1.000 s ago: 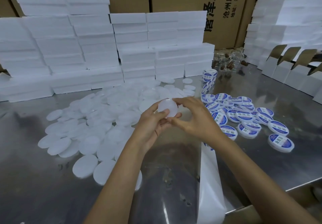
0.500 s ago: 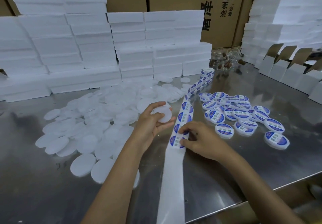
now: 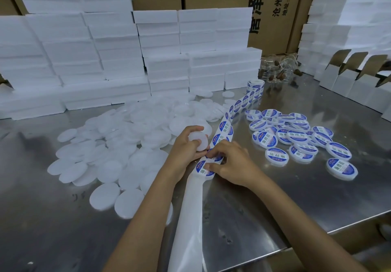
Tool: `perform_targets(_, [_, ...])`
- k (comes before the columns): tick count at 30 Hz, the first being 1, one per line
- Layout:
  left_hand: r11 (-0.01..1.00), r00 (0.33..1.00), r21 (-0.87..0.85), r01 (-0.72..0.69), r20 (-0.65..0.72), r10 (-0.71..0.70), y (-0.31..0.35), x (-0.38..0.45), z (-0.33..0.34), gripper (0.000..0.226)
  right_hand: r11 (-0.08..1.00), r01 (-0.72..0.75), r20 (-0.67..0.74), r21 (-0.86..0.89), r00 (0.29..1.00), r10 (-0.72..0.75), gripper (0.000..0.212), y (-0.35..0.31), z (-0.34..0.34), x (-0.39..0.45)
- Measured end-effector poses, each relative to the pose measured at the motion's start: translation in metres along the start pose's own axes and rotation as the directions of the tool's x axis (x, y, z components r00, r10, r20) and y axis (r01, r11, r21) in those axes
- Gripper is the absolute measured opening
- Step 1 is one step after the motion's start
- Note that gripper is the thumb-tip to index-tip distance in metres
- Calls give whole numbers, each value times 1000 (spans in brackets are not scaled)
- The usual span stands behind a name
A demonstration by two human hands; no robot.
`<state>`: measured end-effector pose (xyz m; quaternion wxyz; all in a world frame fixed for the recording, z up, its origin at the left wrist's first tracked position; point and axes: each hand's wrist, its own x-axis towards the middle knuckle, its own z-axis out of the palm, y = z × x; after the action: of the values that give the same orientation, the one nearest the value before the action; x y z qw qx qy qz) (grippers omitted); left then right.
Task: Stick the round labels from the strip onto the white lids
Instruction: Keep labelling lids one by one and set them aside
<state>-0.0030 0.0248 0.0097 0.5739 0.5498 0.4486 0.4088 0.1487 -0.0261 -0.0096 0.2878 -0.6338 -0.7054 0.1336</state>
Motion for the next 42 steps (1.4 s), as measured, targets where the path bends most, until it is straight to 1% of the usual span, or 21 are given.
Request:
perform_targets(5, [999,999,34,-31,6,31,-2,0,-1,41,1000,-9,-73,0,997,9,6,-5,6,0])
perform_targets(8, [992,998,108,-65,-10,66,-2,2,-2,42,999,38,-132,-14,990,-40,14,-5,8,-5])
perform_targets(12, [958,990,256,-127,-21,136,-4,4,-3,40,981,180,-199,-75,961,-192,18,-9,4,-8])
perform_targets(13, [947,989,290,-137,-20,149,-4,5,-3,39,978,208,-217,-28,953,-209,16,-10,4,-8])
perform_targets(15, [924,986,353,-150,-19,167,-5,7,-3,36,959,208,-214,190,963,-167,12,-16,3,-9])
perform_targets(17, [911,985,385,-147,-22,169,-4,6,-3,35,882,149,-185,447,980,-72,11,-20,0,-9])
perform_targets(18, [908,985,393,-145,-27,169,-3,6,-4,36,815,116,-183,568,983,-13,13,-20,-3,-10])
perform_targets(19, [917,984,371,-150,-31,174,-3,6,-4,39,726,90,-181,682,982,48,16,-20,-6,-10])
perform_targets(21, [966,993,229,-119,4,121,0,3,-5,45,542,43,-142,839,980,141,21,-18,-11,-11])
perform_targets(22, [978,996,184,-93,23,90,3,1,-5,47,495,19,-118,869,978,170,22,-17,-12,-12])
perform_targets(23, [978,997,194,-74,32,69,6,0,-6,47,485,-5,-99,874,977,189,23,-15,-13,-11])
perform_targets(26, [952,998,302,-49,49,36,12,-4,-9,38,495,-66,-67,866,967,247,22,-10,-11,-6])
perform_targets(28, [929,998,366,-58,59,39,16,-7,-11,30,447,-94,-51,890,952,303,19,-8,-13,1])
perform_targets(30, [922,997,386,-44,72,17,17,-6,-11,25,370,-141,12,918,944,331,14,-8,-15,10])
perform_targets(32, [893,996,444,-72,73,44,17,-2,-12,20,352,-199,78,915,941,329,9,-9,-15,17])
perform_targets(34, [933,997,354,-68,2,72,15,2,-9,15,375,-223,100,900,942,319,7,-11,-14,21])
perform_targets(36, [999,998,-1,-35,-57,34,17,0,-3,11,367,-213,99,905,947,306,7,-14,-15,22])
perform_targets(37, [980,998,-199,21,-52,-32,18,-2,2,17,349,-197,89,916,949,302,9,-15,-15,22])
perform_targets(39, [855,990,-504,119,-4,-140,15,0,5,14,312,-148,48,939,951,305,14,-17,-13,20])
perform_targets(40, [807,988,-573,147,42,-150,15,-1,6,14,315,-124,20,941,949,314,16,-18,-12,18])
perform_targets(42, [769,988,-621,154,116,-104,13,-3,8,18,382,-81,-50,921,946,321,17,-17,-11,16])
